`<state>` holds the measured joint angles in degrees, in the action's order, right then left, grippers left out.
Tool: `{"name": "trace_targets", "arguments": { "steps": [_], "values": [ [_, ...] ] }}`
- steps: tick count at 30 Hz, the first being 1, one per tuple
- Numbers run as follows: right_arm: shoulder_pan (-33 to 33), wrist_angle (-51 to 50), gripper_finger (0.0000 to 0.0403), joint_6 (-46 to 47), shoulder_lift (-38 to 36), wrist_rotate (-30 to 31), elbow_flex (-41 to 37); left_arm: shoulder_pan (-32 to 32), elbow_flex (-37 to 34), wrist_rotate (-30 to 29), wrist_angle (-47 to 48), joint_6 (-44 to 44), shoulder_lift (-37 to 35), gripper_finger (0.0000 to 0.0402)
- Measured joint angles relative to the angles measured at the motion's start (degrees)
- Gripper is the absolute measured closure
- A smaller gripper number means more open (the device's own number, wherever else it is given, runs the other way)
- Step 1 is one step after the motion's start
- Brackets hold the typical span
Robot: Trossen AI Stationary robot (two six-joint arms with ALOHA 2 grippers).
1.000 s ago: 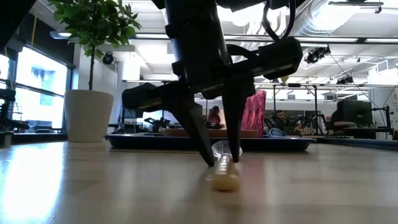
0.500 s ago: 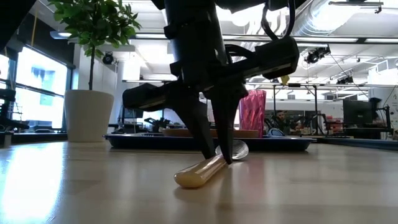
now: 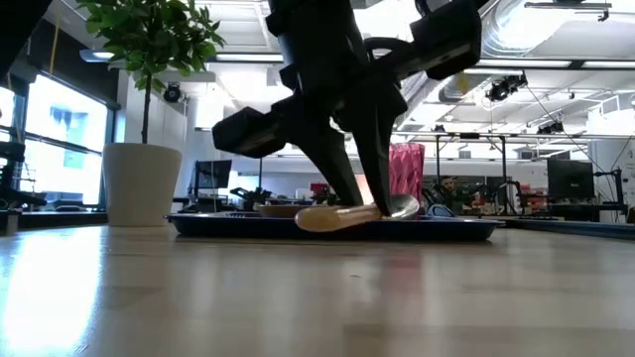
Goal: Pick and place plate/cup/fork/spoon on tray
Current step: Put the spoon on the tray to the left of the plate
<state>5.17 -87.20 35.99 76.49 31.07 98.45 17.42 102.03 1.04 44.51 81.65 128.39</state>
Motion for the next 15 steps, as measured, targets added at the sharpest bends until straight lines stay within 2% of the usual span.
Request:
{"name": "trace_targets", "arguments": {
  "steps": [15],
  "values": [
    [0.1, -0.2, 0.0293, -0.3, 0.0, 0.0, 0.0, -4.0, -0.1, -1.9, 1.0, -7.9, -4.8, 0.0366]
  ]
}}
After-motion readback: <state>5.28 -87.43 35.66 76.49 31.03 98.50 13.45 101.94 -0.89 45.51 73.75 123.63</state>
